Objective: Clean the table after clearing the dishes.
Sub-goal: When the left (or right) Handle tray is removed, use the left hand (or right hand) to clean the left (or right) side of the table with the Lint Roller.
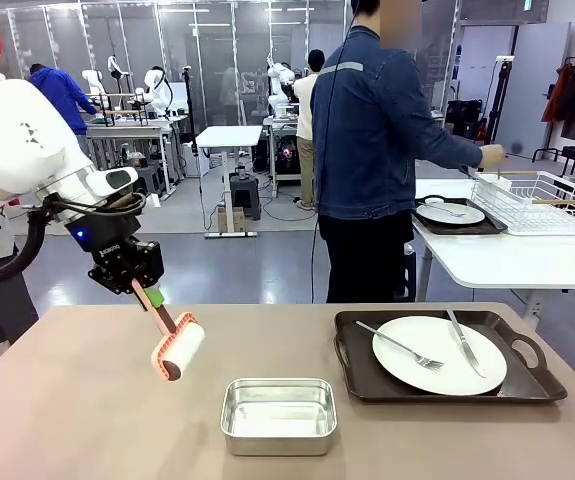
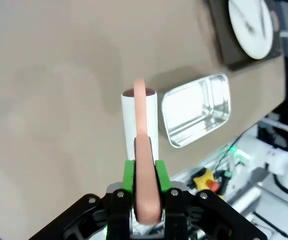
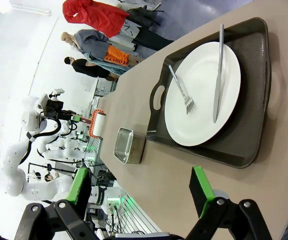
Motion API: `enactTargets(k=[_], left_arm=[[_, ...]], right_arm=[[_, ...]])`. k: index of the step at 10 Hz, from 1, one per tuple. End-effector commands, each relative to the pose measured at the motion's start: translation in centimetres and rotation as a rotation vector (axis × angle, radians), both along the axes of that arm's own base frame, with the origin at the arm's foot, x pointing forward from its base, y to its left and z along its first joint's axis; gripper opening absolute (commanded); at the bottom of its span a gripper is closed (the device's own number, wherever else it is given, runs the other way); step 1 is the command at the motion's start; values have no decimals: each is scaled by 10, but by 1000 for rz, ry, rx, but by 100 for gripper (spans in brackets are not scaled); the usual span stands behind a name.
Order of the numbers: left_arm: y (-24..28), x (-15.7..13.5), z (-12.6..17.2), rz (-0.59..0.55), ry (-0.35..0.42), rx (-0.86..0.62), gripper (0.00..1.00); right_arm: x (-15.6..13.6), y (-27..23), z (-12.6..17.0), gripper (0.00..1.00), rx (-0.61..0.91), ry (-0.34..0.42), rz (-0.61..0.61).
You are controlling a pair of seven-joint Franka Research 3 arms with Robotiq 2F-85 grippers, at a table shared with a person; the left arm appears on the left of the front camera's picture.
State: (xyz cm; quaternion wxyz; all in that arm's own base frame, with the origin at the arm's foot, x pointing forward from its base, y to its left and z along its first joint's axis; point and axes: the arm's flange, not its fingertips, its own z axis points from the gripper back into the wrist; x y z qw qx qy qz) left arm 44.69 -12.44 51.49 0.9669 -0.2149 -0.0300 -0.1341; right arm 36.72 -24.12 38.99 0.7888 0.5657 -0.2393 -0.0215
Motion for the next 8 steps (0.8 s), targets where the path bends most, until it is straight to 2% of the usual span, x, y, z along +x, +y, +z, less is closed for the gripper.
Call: enactTargets(k=[1, 2, 3, 4, 5, 8], left_arm=[[-5, -3, 19, -92, 5, 28, 0], [-5, -3, 19, -92, 5, 28, 0], [-7, -3, 7, -36, 3, 12, 21], [6, 27, -4, 103, 41, -122, 21], [15, 47, -17, 145, 48, -194, 21], [28, 80, -69, 213, 71, -218, 21]], right_arm=[[-1, 2, 4, 100, 7, -10, -4], [-1, 2, 4, 100, 7, -10, -4], [-1, 2, 4, 100, 7, -10, -4], [-1, 2, 4, 100, 7, -10, -4], [-1, 2, 4, 100, 7, -10, -4], [-1, 2, 4, 100, 7, -10, -4]])
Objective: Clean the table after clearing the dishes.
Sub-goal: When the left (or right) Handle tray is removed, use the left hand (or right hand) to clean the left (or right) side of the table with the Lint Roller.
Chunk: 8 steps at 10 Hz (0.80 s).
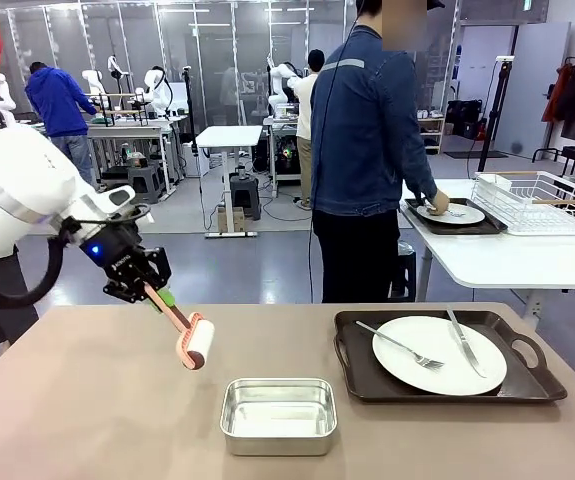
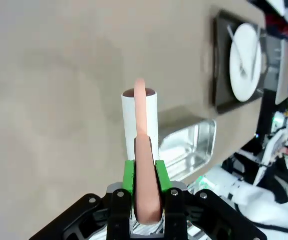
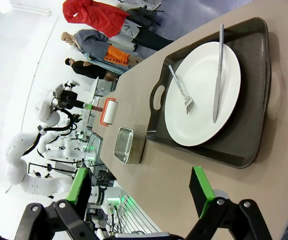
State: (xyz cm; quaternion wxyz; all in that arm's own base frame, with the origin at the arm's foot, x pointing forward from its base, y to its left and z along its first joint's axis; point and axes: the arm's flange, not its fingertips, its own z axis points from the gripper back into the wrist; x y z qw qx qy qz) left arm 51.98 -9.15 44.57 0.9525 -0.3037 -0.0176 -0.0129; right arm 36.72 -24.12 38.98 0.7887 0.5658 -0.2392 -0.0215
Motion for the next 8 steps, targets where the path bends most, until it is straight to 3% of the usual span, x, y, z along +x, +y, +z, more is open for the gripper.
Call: enactTargets(k=[1, 6, 8], left_arm=[[2, 19, -14, -9, -17, -44, 21], [42, 41, -91, -23, -32, -133, 21], [69, 43, -119, 42, -24, -137, 21]], right_arm=[[-1, 2, 4, 100, 7, -10, -4], [-1, 2, 4, 100, 7, -10, -4], [-1, 2, 4, 100, 7, -10, -4]])
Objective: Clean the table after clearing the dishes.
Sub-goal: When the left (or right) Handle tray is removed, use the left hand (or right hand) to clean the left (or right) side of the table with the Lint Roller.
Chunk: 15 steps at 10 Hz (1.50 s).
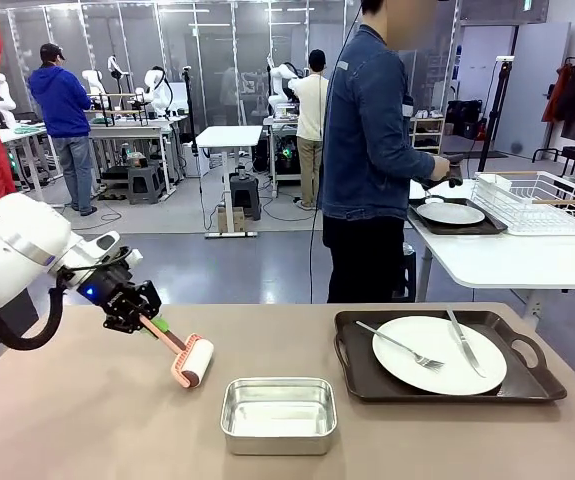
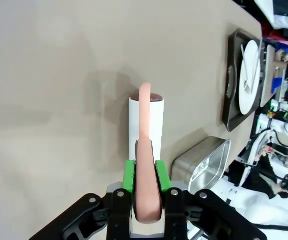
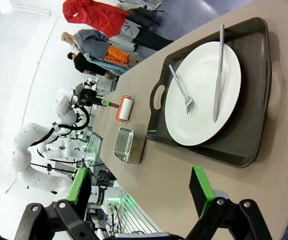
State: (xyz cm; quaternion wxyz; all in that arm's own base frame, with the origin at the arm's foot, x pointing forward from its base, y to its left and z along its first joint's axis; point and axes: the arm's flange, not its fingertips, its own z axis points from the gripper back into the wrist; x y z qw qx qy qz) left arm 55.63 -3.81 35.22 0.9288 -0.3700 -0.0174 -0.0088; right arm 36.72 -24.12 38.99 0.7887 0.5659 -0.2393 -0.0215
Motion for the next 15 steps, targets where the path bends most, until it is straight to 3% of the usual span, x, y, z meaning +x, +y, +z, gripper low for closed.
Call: enactTargets(k=[1, 4, 5, 7, 9, 12, 15], left_arm=[[31, 1, -30, 54, -14, 6, 21], [96, -18, -34, 153, 51, 64, 21], [120, -28, -31, 114, 57, 114, 21], [164, -48, -13, 127, -11, 180, 21], [206, -59, 1, 178, 35, 269, 21], [223, -64, 29, 246, 62, 370, 21], [208, -76, 79, 235, 21, 439, 21]], right_arm=[[-1, 2, 4, 100, 7, -10, -4], [-1, 2, 4, 100, 7, -10, -4], [-1, 2, 4, 100, 7, -10, -4], [-1, 2, 4, 100, 7, -10, -4], [-1, 2, 4, 100, 7, -10, -4], [-1, 2, 4, 100, 7, -10, -4], [-1, 2, 4, 100, 7, -10, -4]])
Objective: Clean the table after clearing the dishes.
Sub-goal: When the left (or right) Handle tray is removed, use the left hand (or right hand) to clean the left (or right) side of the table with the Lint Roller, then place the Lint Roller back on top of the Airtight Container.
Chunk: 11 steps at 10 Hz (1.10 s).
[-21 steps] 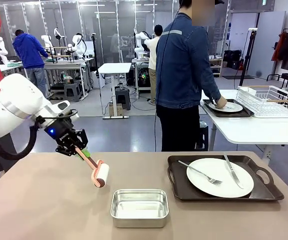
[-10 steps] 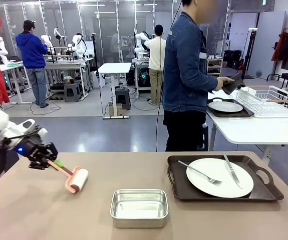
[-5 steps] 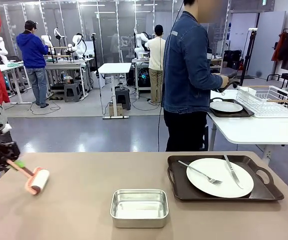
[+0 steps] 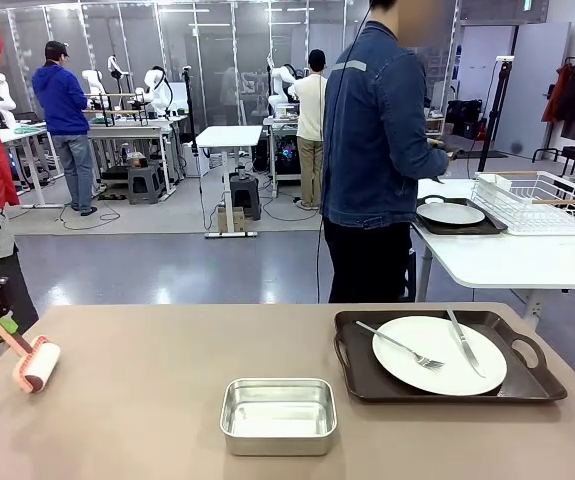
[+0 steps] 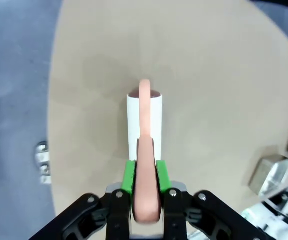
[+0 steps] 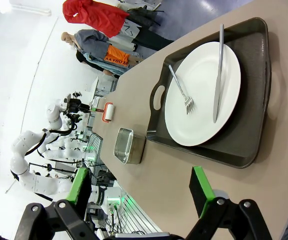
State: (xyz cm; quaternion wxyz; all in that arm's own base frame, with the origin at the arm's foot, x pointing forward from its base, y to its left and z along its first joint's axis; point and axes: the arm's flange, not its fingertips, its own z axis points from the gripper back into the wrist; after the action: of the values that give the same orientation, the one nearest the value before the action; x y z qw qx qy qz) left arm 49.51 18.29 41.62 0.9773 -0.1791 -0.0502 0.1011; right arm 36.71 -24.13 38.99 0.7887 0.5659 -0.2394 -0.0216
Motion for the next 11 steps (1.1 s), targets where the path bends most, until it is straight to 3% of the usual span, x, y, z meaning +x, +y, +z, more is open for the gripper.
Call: enactTargets(k=[1, 3, 5, 6, 11], left_arm=[[-25, -24, 44, -9, -17, 91, 21], [-50, -51, 106, -35, -53, 186, 21], [-72, -73, 147, -35, -75, 270, 21], [-48, -45, 116, -42, -74, 193, 21], [-48, -45, 116, -42, -74, 193, 21]], right_arm=[[-1, 2, 4, 100, 7, -10, -4], [-1, 2, 4, 100, 7, -10, -4], [-1, 2, 4, 100, 7, -10, -4], [-1, 2, 4, 100, 7, -10, -4], [-1, 2, 4, 100, 7, -10, -4]])
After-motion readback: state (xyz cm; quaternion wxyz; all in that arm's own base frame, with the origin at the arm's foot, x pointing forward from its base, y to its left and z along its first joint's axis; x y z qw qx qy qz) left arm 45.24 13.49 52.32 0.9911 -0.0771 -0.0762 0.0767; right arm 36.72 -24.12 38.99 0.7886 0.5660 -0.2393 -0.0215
